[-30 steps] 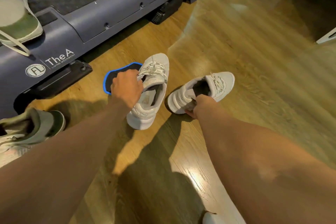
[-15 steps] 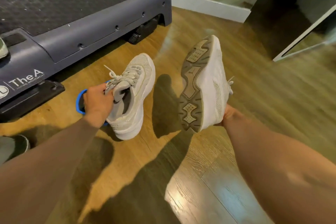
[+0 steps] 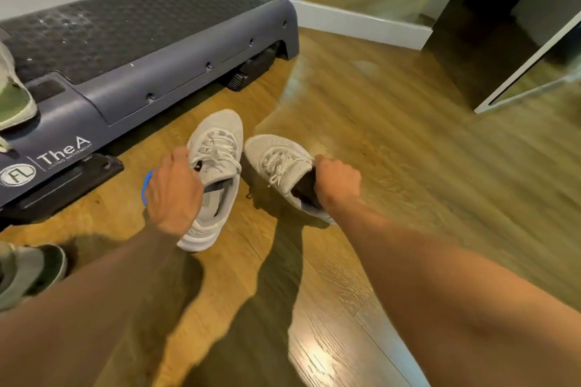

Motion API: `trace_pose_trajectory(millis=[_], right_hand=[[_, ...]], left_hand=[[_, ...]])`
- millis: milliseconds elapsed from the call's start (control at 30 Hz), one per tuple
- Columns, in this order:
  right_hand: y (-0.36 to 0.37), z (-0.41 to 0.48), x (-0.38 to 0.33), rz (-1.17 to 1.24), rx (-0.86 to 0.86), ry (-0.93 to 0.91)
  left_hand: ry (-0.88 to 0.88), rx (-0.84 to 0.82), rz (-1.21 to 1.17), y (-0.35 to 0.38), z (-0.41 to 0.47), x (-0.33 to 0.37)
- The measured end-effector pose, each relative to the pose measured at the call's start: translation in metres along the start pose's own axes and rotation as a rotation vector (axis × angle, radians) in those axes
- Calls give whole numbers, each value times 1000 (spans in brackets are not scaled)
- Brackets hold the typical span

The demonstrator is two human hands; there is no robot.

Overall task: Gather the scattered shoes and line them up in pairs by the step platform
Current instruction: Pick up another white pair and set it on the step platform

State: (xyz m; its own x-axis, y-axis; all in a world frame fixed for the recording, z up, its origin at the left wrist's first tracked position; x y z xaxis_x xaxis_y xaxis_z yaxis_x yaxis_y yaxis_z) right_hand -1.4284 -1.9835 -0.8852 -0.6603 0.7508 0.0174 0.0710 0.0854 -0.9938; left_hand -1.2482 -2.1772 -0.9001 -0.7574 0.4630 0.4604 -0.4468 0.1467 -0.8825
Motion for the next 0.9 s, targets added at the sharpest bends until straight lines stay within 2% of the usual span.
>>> trace_pose_trajectory(millis=[33,100,233,300,367,600,667,733,800,900], right_hand=[[1,1,-5,-43,24,-54],[4,4,-9,-10,27,-31],[24,4,12,463,-136,364],[35,3,23,704,-189,482],[44,1,33,826,-198,556],[67,-12,43,708,-228,506],[69,-17,38,741,-242,509],[73,-25,31,859,-283,539],[78,-33,28,962,-296,598],[80,-37,24,934,-283,620]], left_hand=[[44,18,44,-1,0,1],[103,36,97,-2,0,2],[86,-61,87,7,-1,4],[-10,-130,34,15,-3,6],[-77,-210,17,26,-7,11],[-33,-408,22,65,-31,31],[-51,-437,-21,71,-37,34],[-161,-484,-69,77,-46,33],[-313,-606,-121,85,-61,29],[-385,-702,-129,89,-75,26]])
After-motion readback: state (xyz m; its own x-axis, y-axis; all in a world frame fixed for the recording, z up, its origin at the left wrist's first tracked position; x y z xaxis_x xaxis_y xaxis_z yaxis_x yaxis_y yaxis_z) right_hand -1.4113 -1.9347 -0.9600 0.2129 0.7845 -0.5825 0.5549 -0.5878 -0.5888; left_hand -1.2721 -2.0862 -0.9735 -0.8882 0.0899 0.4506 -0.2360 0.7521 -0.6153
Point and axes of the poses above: each hand's wrist, its own z-axis towards the middle knuckle, its own y-axis out of the palm, x = y × z, the point moved 3 cm from there along z, towards the middle knuckle, and after that the axes turned 6 degrees about -y, right-handed, at the moved point
